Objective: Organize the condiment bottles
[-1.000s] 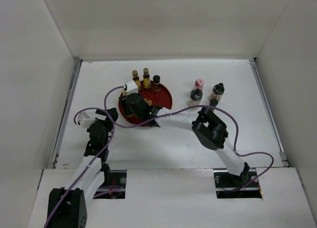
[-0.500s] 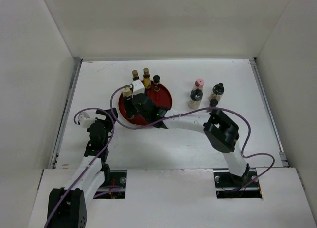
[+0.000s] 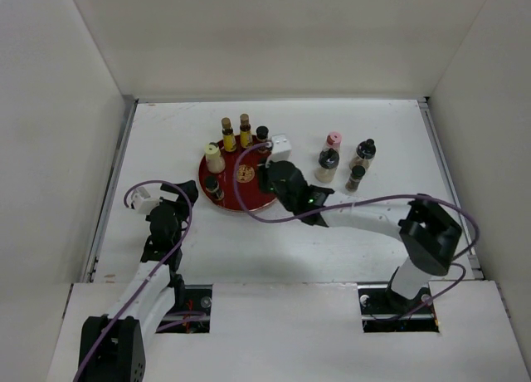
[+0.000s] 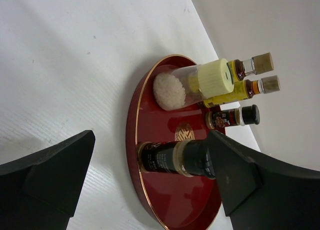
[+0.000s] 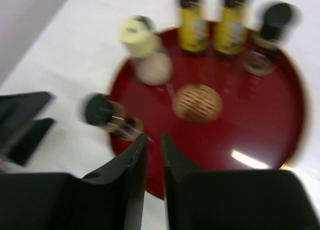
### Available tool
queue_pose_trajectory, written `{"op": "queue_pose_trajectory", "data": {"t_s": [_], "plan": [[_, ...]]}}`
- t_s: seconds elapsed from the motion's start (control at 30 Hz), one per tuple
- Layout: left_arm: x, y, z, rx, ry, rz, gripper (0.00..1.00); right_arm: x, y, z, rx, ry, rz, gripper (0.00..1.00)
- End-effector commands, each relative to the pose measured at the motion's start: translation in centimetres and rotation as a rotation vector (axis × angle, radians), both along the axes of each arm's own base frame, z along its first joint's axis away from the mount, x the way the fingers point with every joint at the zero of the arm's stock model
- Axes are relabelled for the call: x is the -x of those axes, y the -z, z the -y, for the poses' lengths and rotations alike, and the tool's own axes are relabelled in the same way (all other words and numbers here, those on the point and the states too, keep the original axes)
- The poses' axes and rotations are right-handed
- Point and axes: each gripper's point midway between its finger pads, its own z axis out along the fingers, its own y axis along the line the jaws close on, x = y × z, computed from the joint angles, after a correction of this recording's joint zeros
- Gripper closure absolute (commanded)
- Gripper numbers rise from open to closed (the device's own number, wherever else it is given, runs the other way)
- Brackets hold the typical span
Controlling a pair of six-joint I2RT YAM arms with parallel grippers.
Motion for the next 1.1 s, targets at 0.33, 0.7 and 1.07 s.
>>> {"op": "queue_pose_trajectory", "data": {"t_s": [0.33,0.7,1.07], "plan": [[-0.6,-1.0,1.0,-0.031,0.016,0.028,0.00,-4.4,0.6,29.8,0.072,0.815,0.009,0.38],[-0.3,-1.5,0.8,-0.042,0.011,0.049,0.00,-6.1,3.5,34.2,0.156,0.872,-0.107,0.30],[-0.4,-1.5,1.0,-0.043,0.017,0.044,0.00,-7.1,6.2,33.0,0.128,0.810,-0.175,0.42]]}}
